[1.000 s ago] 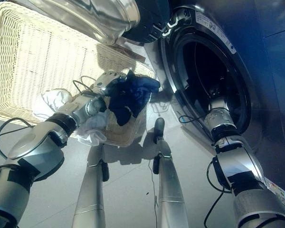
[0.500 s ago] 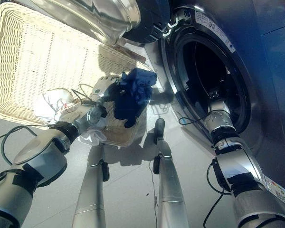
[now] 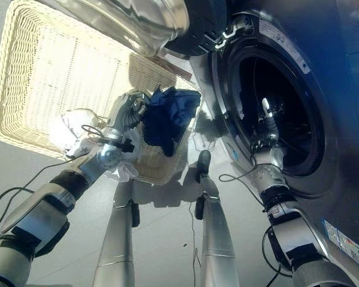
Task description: Put the clothes into the washing machine.
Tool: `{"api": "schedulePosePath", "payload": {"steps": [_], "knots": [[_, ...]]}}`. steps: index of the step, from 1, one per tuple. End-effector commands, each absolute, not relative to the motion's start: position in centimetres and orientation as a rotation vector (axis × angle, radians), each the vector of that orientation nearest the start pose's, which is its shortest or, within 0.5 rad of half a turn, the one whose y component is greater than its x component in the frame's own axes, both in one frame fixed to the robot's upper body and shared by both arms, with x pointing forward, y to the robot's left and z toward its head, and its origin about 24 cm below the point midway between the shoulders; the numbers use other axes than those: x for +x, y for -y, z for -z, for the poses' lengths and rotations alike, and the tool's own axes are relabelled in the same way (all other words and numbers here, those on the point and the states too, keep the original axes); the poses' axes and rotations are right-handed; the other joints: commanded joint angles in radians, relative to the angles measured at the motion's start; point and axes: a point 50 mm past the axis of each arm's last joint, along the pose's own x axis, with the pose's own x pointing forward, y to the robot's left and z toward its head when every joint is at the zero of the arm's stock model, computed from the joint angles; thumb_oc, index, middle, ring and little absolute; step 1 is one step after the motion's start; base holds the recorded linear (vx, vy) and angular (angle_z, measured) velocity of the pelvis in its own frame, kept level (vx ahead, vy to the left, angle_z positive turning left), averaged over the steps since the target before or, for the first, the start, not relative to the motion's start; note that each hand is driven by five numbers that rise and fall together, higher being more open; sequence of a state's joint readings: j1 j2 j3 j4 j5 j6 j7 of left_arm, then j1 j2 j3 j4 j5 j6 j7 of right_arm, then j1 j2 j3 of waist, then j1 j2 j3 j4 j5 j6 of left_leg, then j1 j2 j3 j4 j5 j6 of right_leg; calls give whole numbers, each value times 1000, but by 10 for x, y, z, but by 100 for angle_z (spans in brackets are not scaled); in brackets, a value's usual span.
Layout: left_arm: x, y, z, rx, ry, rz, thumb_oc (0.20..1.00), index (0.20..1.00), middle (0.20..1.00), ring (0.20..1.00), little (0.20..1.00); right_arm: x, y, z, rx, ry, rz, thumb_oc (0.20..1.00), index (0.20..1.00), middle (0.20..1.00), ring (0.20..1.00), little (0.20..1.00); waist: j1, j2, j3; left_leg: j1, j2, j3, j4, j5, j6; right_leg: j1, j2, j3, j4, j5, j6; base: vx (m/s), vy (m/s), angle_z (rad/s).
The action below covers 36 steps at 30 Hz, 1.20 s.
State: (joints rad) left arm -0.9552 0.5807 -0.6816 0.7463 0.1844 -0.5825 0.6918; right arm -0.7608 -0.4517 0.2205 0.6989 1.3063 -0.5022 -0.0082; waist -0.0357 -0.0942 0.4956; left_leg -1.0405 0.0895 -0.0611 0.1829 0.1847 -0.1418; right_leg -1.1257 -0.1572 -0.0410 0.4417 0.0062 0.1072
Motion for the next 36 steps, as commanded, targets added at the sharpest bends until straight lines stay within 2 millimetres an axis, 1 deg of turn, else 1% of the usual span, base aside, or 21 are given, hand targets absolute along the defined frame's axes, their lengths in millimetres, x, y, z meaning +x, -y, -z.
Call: {"api": "schedulePosePath", "payload": {"steps": [1, 2, 6, 7, 10, 13, 15, 17, 19, 22, 23, 24, 25, 27, 30, 31, 32, 33, 35, 36], "knots": [[347, -121, -228, 650, 1141, -2, 200, 200, 200, 200, 200, 359, 240, -176, 777, 585, 118, 1000, 1000, 1000, 1000, 1000, -2, 47, 24, -5, -91, -6, 89, -111, 58, 62, 71, -48, -157, 137, 20, -8, 15, 8], [342, -118, -231, 634, 1172, 15, 200, 200, 200, 200, 200, 356, 236, -174, 789, 582, 115, 1000, 1000, 1000, 1000, 1000, -1, 51, 24, -5, -92, -5, 90, -109, 60, 62, 69, -47, -153, 135, 21, -7, 13, 6], [331, -111, -233, 601, 1230, 54, 200, 200, 200, 200, 200, 351, 232, -172, 824, 580, 96, 1000, 1000, 1000, 1000, 1000, 1, 57, 24, -5, -94, -5, 95, -106, 62, 60, 63, -46, -146, 134, 22, 0, 0, 0], [325, -108, -235, 581, 1254, 72, 200, 200, 200, 200, 200, 348, 228, -170, 847, 570, 73, 1000, 1000, 1000, 1000, 1000, 0, 59, 24, -5, -94, -5, 96, -102, 63, 60, 62, -45, -143, 135, 22, 0, 0, 0], [319, -104, -236, 558, 1284, 93, 200, 200, 200, 200, 200, 346, 222, -170, 852, 560, 31, 1000, 1000, 1000, 1000, 1000, 0, 61, 24, -3, -95, -3, 96, -98, 64, 60, 62, -43, -138, 135, 21, 0, 0, 0], [309, -97, -239, 521, 1334, 130, 200, 200, 200, 200, 200, 342, 210, -171, 862, 560, -65, 1000, 1000, 1000, 1000, 1000, 0, 62, 24, -4, -96, -5, 98, -92, 66, 59, 60, -41, -135, 136, 21, 1, 0, 1], [302, -93, -241, 512, 1370, 158, 200, 200, 200, 200, 200, 338, 201, -176, 851, 565, -130, 1000, 1000, 1000, 1000, 1000, 0, 61, 24, -4, -97, -7, 95, -88, 65, 59, 60, -41, -136, 139, 22, 0, 0, 0], [298, -91, -243, 504, 1382, 170, 200, 200, 200, 200, 200, 335, 196, -177, 852, 566, -164, 1000, 1000, 1000, 1000, 1000, 0, 60, 24, -1, -98, -7, 94, -85, 65, 62, 60, -41, -135, 139, 22, 0, 0, 0], [297, -89, -241, 534, 1381, 162, 200, 200, 200, 200, 200, 332, 192, -176, 839, 573, -186, 1000, 1000, 1000, 1000, 1000, -1, 60, 24, 2, -99, -7, 98, -83, 65, 66, 61, -40, -132, 139, 22, 0, 0, 0], [305, -91, -239, 615, 1339, 90, 200, 200, 200, 200, 200, 331, 189, -179, 827, 576, -198, 1000, 1000, 1000, 1000, 1000, -3, 59, 24, 9, -99, -6, 99, -81, 64, 71, 62, -40, -129, 140, 23, -4, 6, 2], [312, -94, -238, 689, 1306, 43, 1000, 1000, 1000, 1000, 1000, 331, 190, -181, 825, 578, -199, 1000, 1000, 1000, 1000, 1000, -4, 58, 24, 11, -99, -5, 98, -79, 65, 73, 62, -40, -129, 139, 23, 0, 0, 0], [314, -95, -237, 713, 1297, 36, 1000, 1000, 1000, 1000, 1000, 331, 191, -181, 825, 578, -199, 1000, 1000, 1000, 1000, 1000, -4, 58, 24, 11, -98, -4, 99, -79, 64, 74, 62, -40, -129, 139, 23, 0, 0, 0], [323, -98, -235, 799, 1256, 0, 1000, 1000, 1000, 1000, 1000, 334, 193, -183, 820, 578, -197, 1000, 1000, 1000, 1000, 1000, -6, 58, 24, 12, -95, -2, 103, -78, 60, 75, 60, -39, -126, 139, 25, 0, 0, 0], [331, -101, -233, 857, 1205, -20, 1000, 1000, 1000, 1000, 1000, 336, 195, -186, 820, 577, -197, 1000, 1000, 1000, 1000, 1000, -8, 58, 24, 11, -93, 0, 106, -78, 57, 75, 60, -39, -124, 140, 26, 0, 0, 0], [354, -107, -230, 1048, 1101, -63, 1000, 1000, 1000, 1000, 1000, 343, 196, -190, 815, 572, -212, 1000, 1000, 1000, 1000, 1000, -23, 51, 24, 7, -83, 10, 109, -75, 51, 70, 64, -31, -124, 144, 27, 3, 54, -2], [354, -107, -230, 1048, 1102, -63, 1000, 1000, 1000, 1000, 1000, 343, 196, -191, 815, 573, -212, 1000, 1000, 1000, 1000, 1000, -22, 51, 24, 6, -83, 11, 108, -75, 51, 69, 64, -30, -123, 144, 27, 3, 69, -2], [367, -113, -229, 1127, 1034, -102, 1000, 1000, 1000, 1000, 1000, 347, 195, -192, 809, 567, -225, 1000, 1000, 1000, 1000, 1000, -33, 46, 24, 5, -77, 17, 108, -73, 48, 66, 70, -23, -124, 148, 28, 3, 69, -1], [374, -116, -229, 1177, 986, -126, 1000, 1000, 1000, 1000, 1000, 349, 194, -192, 810, 563, -235, 1000, 1000, 1000, 1000, 1000, -39, 42, 24, 4, -73, 21, 107, -72, 44, 66, 73, -20, -127, 149, 28, 2, 74, -1], [379, -118, -230, 1208, 963, -141, 1000, 1000, 1000, 1000, 1000, 351, 193, -193, 809, 562, -241, 1000, 1000, 1000, 1000, 1000, -42, 39, 24, 3, -70, 24, 107, -72, 42, 65, 75, -17, -128, 149, 29, -1, 44, -3], [389, -125, -232, 1222, 901, -185, 1000, 1000, 1000, 1000, 1000, 356, 190, -194, 808, 557, -258, 1000, 1000, 1000, 1000, 1000, -51, 32, 24, 2, -62, 30, 107, -70, 38, 63, 79, -11, -127, 150, 29, 0, 55, -6]]}}
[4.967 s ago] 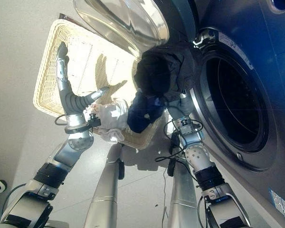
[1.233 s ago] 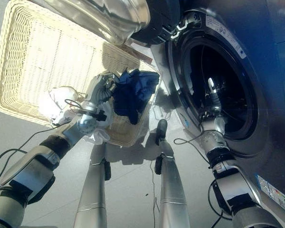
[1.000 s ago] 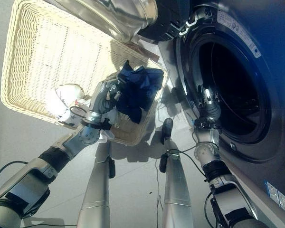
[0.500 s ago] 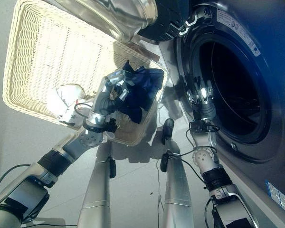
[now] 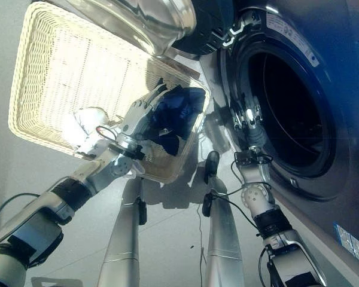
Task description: Put the clothes into the washing machine.
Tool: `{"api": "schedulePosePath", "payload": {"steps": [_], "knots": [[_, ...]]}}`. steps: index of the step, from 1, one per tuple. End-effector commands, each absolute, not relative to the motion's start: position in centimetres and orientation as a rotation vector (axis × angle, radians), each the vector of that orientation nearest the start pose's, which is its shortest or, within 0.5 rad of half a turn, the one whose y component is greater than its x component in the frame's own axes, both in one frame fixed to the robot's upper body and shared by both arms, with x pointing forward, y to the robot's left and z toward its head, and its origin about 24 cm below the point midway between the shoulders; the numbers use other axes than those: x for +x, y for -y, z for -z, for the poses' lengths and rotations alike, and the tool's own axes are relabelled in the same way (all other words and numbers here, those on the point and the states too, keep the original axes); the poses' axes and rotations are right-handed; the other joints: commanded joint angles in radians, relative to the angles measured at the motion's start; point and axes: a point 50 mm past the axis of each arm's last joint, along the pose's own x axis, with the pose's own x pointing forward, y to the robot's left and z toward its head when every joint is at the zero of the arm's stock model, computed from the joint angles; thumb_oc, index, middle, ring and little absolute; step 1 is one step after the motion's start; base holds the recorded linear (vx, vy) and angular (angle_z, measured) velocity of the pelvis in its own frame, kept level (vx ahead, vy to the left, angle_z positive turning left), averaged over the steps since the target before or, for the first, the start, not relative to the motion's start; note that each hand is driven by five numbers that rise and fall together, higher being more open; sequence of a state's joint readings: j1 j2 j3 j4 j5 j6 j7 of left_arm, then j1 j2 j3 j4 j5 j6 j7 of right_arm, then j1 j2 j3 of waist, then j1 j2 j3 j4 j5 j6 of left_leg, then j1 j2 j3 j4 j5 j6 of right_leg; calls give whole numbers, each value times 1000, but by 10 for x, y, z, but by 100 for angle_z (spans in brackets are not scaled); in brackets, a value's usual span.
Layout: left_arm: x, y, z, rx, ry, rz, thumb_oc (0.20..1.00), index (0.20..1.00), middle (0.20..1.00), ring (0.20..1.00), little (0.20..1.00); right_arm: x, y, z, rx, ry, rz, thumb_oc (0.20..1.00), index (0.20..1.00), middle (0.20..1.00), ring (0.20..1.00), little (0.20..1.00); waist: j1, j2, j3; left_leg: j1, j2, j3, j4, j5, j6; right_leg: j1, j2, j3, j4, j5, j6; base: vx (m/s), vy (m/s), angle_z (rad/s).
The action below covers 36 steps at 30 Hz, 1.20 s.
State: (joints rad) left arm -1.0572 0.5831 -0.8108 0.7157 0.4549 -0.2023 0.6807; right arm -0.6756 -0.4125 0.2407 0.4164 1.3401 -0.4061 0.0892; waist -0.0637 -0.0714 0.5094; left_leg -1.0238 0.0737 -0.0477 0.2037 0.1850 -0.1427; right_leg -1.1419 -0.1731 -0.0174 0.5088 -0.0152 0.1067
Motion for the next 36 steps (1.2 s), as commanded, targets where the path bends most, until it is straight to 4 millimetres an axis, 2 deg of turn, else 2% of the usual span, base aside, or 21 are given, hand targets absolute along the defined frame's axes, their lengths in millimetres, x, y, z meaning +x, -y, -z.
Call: {"api": "schedulePosePath", "payload": {"steps": [1, 7, 17, 22, 34, 35, 36], "knots": [[391, -126, -233, 1230, 895, -192, 1000, 1000, 1000, 1000, 1000, 357, 189, -194, 809, 556, -260, 1000, 1000, 1000, 1000, 1000, -25, 8, 11, -14, -45, 18, 85, -70, 38, 79, 95, -34, -194, 171, 29, 5, 63, -7], [404, -138, -245, 1256, 833, -270, 1000, 1000, 1000, 1000, 1000, 367, 177, -195, 815, 547, -290, 1000, 1000, 1000, 1000, 1000, -41, -8, 11, -18, -35, 27, 78, -69, 28, 73, 98, -28, -201, 170, 27, 6, 30, -9], [410, -140, -241, 1315, 791, -265, 1000, 1000, 1000, 1000, 1000, 372, 165, -198, 816, 555, -319, 1000, 1000, 1000, 1000, 1000, -48, -18, 11, -16, -32, 35, 71, -70, 24, 75, 103, -28, -208, 166, 25, 1, 10, -3], [414, -138, -239, 1338, 732, -197, 1000, 1000, 1000, 1000, 1000, 373, 158, -202, 819, 561, -335, 1000, 1000, 1000, 1000, 1000, -52, -24, 11, -26, -32, 35, 73, -71, 23, 68, 104, -27, -210, 167, 24, 0, 0, 0], [423, -144, -214, 1444, 467, -49, 1000, 1000, 1000, 1000, 1000, 378, 150, -199, 835, 565, -351, 1000, 1000, 1000, 1000, 1000, -60, -39, 11, -32, -30, 37, 71, -73, 24, 64, 108, -27, -221, 174, 28, 0, 0, 0], [424, -146, -211, 1449, 432, -33, 721, 721, 721, 721, 721, 378, 150, -198, 844, 562, -354, 1000, 1000, 1000, 1000, 1000, -61, -40, 11, -33, -30, 37, 71, -73, 24, 64, 109, -26, -223, 175, 28, 0, 0, 0], [424, -146, -209, 1450, 423, -29, 586, 586, 586, 586, 586, 378, 150, -198, 845, 561, -355, 1000, 1000, 1000, 1000, 1000, -62, -40, 11, -34, -31, 37, 72, -73, 24, 64, 109, -26, -223, 175, 28, 0, 0, 0]]}}
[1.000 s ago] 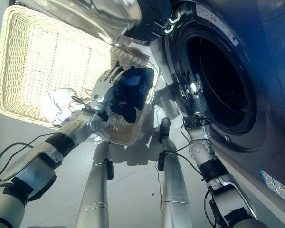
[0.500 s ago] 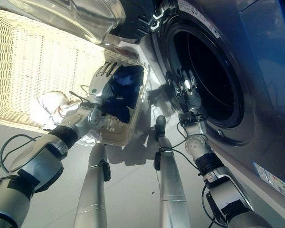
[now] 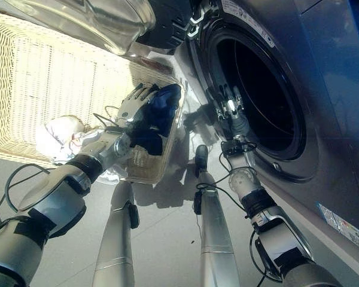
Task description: Put the clothes into the washing machine.
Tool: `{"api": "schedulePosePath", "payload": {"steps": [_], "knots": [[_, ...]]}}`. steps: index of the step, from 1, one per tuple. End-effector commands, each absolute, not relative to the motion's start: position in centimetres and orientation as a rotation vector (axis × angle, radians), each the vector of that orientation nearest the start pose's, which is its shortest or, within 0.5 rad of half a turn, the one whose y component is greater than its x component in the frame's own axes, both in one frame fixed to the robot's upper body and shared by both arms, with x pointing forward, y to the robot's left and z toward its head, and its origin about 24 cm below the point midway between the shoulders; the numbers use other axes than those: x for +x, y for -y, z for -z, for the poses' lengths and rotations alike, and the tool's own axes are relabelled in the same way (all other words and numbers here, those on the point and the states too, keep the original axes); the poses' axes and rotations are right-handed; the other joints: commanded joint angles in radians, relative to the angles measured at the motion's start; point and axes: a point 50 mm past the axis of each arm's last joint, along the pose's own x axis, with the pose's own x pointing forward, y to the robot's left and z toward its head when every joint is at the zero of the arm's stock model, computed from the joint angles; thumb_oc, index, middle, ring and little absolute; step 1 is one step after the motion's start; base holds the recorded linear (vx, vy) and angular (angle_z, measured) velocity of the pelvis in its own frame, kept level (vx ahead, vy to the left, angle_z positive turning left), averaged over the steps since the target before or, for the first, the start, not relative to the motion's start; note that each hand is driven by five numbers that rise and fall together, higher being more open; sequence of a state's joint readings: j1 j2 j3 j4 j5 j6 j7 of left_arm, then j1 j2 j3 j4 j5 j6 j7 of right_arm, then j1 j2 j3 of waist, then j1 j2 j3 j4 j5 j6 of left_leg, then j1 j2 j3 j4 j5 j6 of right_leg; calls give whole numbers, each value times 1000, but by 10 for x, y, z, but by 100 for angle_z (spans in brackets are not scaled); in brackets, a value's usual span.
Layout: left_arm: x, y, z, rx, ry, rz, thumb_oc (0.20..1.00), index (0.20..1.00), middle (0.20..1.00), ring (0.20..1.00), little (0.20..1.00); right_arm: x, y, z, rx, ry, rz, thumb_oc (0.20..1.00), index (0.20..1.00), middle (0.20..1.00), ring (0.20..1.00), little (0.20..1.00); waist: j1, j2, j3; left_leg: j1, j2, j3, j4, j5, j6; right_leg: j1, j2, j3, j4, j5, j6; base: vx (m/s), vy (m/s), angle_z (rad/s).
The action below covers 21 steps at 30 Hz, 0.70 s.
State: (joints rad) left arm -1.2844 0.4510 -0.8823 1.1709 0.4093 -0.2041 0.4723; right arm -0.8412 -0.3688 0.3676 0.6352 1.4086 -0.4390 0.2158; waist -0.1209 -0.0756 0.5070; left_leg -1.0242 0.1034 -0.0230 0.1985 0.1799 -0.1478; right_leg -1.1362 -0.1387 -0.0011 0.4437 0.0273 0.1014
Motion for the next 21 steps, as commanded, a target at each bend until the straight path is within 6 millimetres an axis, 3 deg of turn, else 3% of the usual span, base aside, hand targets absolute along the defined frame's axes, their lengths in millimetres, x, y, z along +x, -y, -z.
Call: {"api": "schedulePosePath", "payload": {"steps": [1, 13, 21], "knots": [[424, -147, -206, 1451, 396, -4, 200, 200, 200, 200, 200, 378, 150, -198, 841, 561, -357, 1000, 1000, 1000, 1000, 1000, -6, -36, 13, -34, -61, 13, 78, -68, 30, 58, 75, -41, -158, 132, 33, 0, 0, 0], [424, -152, -206, 1412, 382, -23, 200, 200, 200, 200, 200, 379, 149, -196, 854, 556, -363, 1000, 1000, 1000, 1000, 1000, -5, -36, 13, -36, -62, 12, 79, -69, 31, 57, 74, -41, -161, 133, 33, 0, 0, 0], [421, -159, -209, 1226, 433, -105, 200, 200, 200, 200, 200, 376, 150, -193, 863, 559, -359, 1000, 1000, 1000, 1000, 1000, 2, -33, 13, -30, -65, 6, 78, -67, 34, 61, 72, -41, -157, 134, 31, 0, 0, 0]]}}
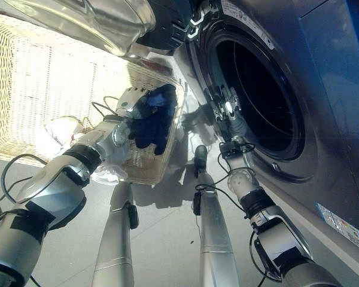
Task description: Put the clothes into the washing machine.
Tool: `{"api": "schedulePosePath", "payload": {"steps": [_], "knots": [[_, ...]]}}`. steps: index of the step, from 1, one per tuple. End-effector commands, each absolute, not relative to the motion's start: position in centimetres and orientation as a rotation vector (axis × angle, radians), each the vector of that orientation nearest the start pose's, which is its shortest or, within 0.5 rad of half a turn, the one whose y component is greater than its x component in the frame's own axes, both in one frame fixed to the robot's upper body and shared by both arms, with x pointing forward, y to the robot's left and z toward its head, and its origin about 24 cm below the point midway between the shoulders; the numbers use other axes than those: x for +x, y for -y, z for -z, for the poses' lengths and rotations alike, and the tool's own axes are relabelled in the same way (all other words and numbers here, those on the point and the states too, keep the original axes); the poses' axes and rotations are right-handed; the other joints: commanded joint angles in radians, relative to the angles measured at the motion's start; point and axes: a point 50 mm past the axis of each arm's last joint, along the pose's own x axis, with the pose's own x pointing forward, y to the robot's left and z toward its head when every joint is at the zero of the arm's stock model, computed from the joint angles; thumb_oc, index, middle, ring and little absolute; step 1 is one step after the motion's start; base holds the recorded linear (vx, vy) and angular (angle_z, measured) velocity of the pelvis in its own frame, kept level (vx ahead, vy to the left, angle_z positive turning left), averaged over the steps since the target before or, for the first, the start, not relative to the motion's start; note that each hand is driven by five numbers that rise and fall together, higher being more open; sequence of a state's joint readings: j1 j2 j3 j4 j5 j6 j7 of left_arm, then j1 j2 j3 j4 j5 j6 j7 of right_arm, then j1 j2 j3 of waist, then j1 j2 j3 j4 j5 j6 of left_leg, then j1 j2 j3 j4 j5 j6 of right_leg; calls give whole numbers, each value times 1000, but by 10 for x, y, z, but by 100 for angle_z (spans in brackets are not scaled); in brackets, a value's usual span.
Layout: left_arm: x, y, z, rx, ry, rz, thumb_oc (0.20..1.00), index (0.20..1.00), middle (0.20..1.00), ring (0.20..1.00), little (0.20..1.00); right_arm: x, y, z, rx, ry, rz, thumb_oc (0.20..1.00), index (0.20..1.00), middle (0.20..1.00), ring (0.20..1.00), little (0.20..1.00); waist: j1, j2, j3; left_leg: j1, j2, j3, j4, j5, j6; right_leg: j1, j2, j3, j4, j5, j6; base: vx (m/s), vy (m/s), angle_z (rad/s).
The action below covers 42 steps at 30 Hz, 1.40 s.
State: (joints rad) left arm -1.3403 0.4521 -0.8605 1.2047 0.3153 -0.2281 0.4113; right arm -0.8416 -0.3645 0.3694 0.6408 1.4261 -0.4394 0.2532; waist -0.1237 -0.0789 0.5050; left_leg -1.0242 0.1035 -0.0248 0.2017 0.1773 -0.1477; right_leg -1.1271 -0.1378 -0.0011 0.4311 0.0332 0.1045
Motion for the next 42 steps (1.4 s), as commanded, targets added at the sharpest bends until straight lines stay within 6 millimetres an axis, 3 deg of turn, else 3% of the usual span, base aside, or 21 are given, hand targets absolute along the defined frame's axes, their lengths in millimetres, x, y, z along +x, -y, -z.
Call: {"api": "schedulePosePath", "payload": {"steps": [1, 7, 8, 12, 13, 21, 30, 42], "knots": [[420, -160, -212, 1172, 459, -121, 200, 200, 200, 200, 200, 376, 151, -192, 864, 560, -357, 1000, 1000, 1000, 1000, 1000, 6, -28, 15, -29, -64, 7, 74, -65, 34, 53, 71, -42, -143, 127, 28, 0, 0, 0], [406, -156, -229, 910, 706, -174, 200, 200, 200, 200, 200, 368, 156, -188, 861, 566, -340, 1000, 1000, 1000, 1000, 1000, 18, -18, 15, -21, -67, 0, 70, -67, 36, 61, 65, -46, -146, 122, 26, 0, 0, 0], [395, -149, -231, 817, 827, -165, 200, 200, 200, 200, 200, 360, 155, -187, 853, 570, -334, 1000, 1000, 1000, 1000, 1000, 27, -7, 15, -20, -72, -4, 66, -67, 38, 63, 64, -46, -149, 121, 24, 0, 0, 0], [373, -131, -226, 749, 1006, -123, 200, 200, 200, 200, 200, 343, 153, -185, 824, 580, -334, 1000, 1000, 1000, 1000, 1000, 40, 9, 15, -20, -81, -14, 63, -66, 46, 63, 62, -49, -148, 120, 23, -5, -11, 0], [359, -122, -225, 728, 1097, -88, 200, 200, 200, 200, 200, 333, 154, -185, 802, 592, -332, 1000, 1000, 1000, 1000, 1000, 48, 16, 15, -24, -86, -19, 65, -68, 51, 59, 59, -53, -145, 119, 24, -15, -31, 2], [305, -93, -241, 659, 1416, 98, 200, 200, 200, 200, 200, 317, 154, -188, 741, 596, -390, 1000, 1000, 1000, 1000, 1000, 72, 32, 15, -24, -101, -39, 73, -72, 63, 55, 43, -68, -124, 114, 27, -10, -44, 7], [278, -67, -255, 668, 1580, 265, 200, 200, 200, 200, 200, 311, 135, -198, 714, 559, -575, 1000, 1000, 1000, 1000, 1000, 72, 33, 15, -18, -105, -43, 71, -61, 66, 61, 42, -70, -121, 120, 29, -7, -11, 4], [266, -51, -263, 674, 1638, 334, 200, 200, 200, 200, 200, 300, 100, -204, 678, 450, -883, 1000, 1000, 1000, 1000, 1000, 72, 31, 15, -12, -107, -42, 69, -50, 63, 69, 44, -70, -125, 123, 29, 0, 0, 0]]}}
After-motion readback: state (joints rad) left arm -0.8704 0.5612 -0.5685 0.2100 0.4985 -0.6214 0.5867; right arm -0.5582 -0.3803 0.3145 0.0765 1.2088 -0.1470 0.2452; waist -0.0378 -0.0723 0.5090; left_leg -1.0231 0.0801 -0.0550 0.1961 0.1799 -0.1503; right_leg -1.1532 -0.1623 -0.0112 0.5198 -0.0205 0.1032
